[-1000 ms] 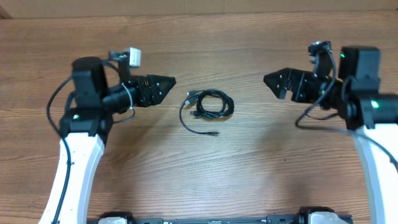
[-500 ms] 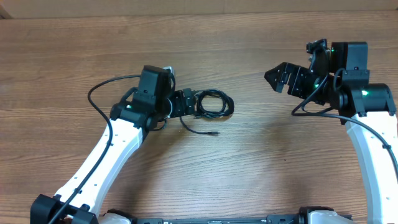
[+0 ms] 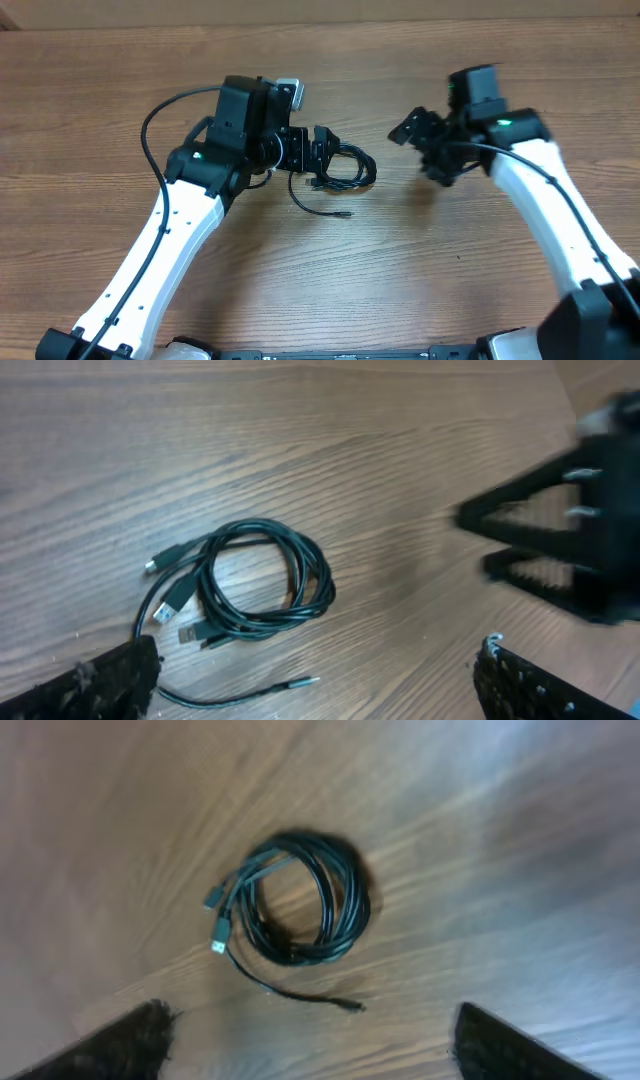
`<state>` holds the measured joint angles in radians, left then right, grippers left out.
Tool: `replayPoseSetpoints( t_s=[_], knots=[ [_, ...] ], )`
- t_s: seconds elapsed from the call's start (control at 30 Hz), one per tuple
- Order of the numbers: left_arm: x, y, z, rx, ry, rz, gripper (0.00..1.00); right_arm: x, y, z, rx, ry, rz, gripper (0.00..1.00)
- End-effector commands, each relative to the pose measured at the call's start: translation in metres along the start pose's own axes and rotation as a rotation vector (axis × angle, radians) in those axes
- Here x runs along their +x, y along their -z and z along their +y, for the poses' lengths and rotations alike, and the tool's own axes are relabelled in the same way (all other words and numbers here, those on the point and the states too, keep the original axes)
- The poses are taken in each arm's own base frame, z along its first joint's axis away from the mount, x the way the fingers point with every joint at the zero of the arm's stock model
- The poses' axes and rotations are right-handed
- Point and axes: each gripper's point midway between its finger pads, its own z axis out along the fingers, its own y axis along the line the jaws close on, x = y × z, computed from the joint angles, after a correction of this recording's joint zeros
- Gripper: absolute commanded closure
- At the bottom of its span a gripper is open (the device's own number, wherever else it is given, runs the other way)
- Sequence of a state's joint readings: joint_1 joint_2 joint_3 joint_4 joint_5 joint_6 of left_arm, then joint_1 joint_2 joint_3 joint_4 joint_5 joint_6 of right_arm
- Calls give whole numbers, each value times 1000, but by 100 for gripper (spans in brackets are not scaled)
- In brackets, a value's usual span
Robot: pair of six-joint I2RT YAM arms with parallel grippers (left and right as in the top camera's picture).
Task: Untangle cables
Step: 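Grasp the black cable bundle with the right gripper and lift it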
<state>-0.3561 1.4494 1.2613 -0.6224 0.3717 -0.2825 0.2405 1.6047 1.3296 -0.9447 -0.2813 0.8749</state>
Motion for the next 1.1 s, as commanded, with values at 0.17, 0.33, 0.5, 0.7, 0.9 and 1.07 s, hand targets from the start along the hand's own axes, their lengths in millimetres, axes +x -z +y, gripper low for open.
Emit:
replayPoseSetpoints(
  t_s=[0.17, 0.33, 0.5, 0.7, 0.9, 1.07],
  knots=[
    [-16, 19, -14, 11, -99, -18, 0, 24, -39, 15, 84, -434, -71, 21],
    [-23, 30, -8, -53, -93, -26, 0, 48, -73, 13, 157, -516, -51, 21],
    [-32, 49, -11, -90, -140, -24, 0, 55, -103, 16, 168, -490, -37, 24],
    [-36, 75, -7, -178, -138, -13, 0, 43, -116, 12, 174, -493, -91, 37],
    [-37, 88, -7, -206, -139, -23, 0, 37, -117, 10, 177, -489, -128, 38],
    [-38, 91, -9, -204, -141, -31, 0, 38, -120, 7, 191, -490, -123, 37]
  ],
)
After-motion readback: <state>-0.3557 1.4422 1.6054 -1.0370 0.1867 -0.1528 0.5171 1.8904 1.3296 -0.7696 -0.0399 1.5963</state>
